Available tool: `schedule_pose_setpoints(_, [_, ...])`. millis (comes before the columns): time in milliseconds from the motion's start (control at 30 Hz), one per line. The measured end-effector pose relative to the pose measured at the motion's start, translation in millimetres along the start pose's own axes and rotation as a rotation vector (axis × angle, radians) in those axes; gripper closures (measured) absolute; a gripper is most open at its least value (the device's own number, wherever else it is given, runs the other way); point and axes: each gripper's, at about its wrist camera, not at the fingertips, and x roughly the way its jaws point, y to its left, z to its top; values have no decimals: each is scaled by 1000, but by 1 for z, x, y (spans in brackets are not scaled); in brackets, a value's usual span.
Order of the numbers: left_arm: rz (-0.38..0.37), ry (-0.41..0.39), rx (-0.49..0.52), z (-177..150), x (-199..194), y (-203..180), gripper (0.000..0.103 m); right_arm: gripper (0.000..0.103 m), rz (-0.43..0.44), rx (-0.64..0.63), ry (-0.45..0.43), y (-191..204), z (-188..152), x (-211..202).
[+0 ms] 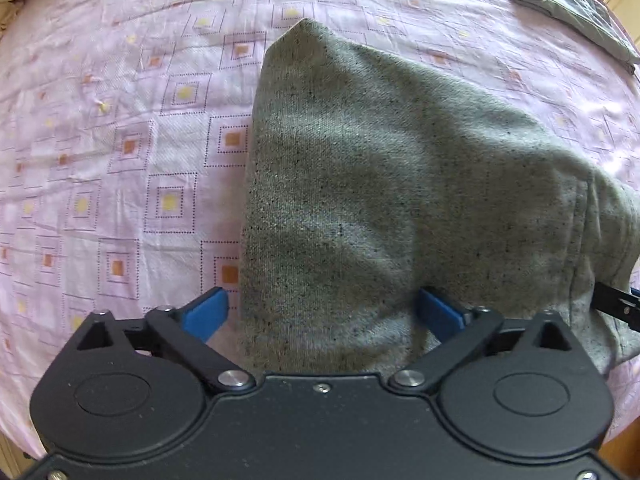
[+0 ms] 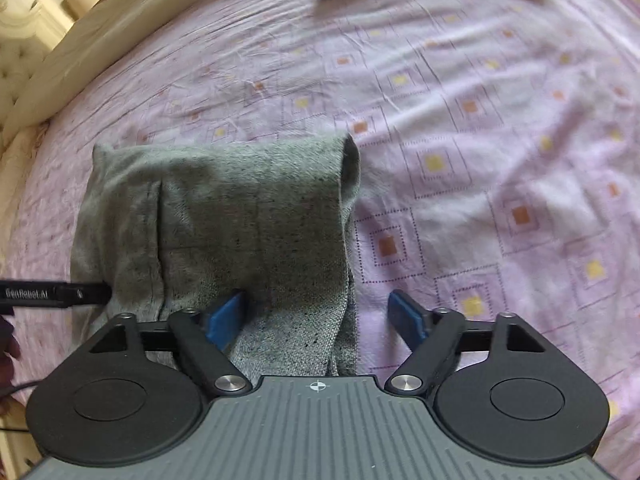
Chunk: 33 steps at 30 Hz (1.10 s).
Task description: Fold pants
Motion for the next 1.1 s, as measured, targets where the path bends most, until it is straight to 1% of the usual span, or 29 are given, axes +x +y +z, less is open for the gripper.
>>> schedule_pose_setpoints(100, [-49, 1, -16, 0, 6, 7, 0, 16, 10, -25, -14, 5, 0, 3])
schedule_pose_setpoints(233, [-109, 18, -71, 2, 13, 17, 0, 12, 31, -34, -37, 7, 2, 6])
schedule_pose_setpoints(333, [-120, 22, -97, 3, 13, 17, 1, 11, 36, 1, -21, 5, 6, 7])
schedule_pose_setpoints(367, [-127, 21, -100, 2, 11, 17, 6, 11, 38, 6, -11, 5, 8, 8])
schedule_pose_setpoints(400, [-143, 16, -98, 2, 9, 17, 16, 11, 42, 13, 0, 4, 10, 8])
schedule_pose_setpoints(433, [-166, 10, -93, 1, 6, 17, 22, 22, 45, 21, 10, 4, 11, 7])
schedule_pose_setpoints(467, [-180, 2, -92, 0, 1, 18, 34, 37, 69, 25, 13, 4, 12, 5])
schedule_pose_setpoints(500, [-193, -10, -92, -2, -3, 19, 46, 64, 117, 41, 17, 3, 12, 3])
schedule_pose_setpoints(533, [-207, -23, -95, -3, -8, 20, 51, 70, 116, 54, 7, 5, 12, -2])
schedule_pose_setpoints(600, [-201, -53, -110, -6, -21, 24, 66, 74, 103, 31, -13, 13, 11, -11])
schedule_pose_setpoints(633, [-197, -70, -110, -8, -28, 24, 68, 77, 88, 20, -29, 18, 10, -18])
schedule_pose_setpoints(667, [-188, -88, -96, -11, -35, 23, 73, 78, 75, 12, -45, 25, 10, -25])
schedule_pose_setpoints(700, [-181, -102, -77, -12, -42, 23, 75, 79, 63, 0, -63, 33, 10, -33])
schedule_pose_setpoints(800, [-176, -132, -53, -12, -63, 31, 79, 82, 39, -57, -107, 62, 7, -53])
schedule_pose_setpoints(900, [-160, -173, -57, -7, -84, 57, 80, 83, 51, -92, -121, 99, 10, -65])
schedule_pose_setpoints(1000, [-136, -225, -73, 6, -100, 99, 80, 83, 99, -123, -130, 140, 16, -67])
schedule_pose_setpoints(1100, [-95, -270, -95, 20, -120, 151, 80, 83, 164, -136, -136, 185, 28, -55])
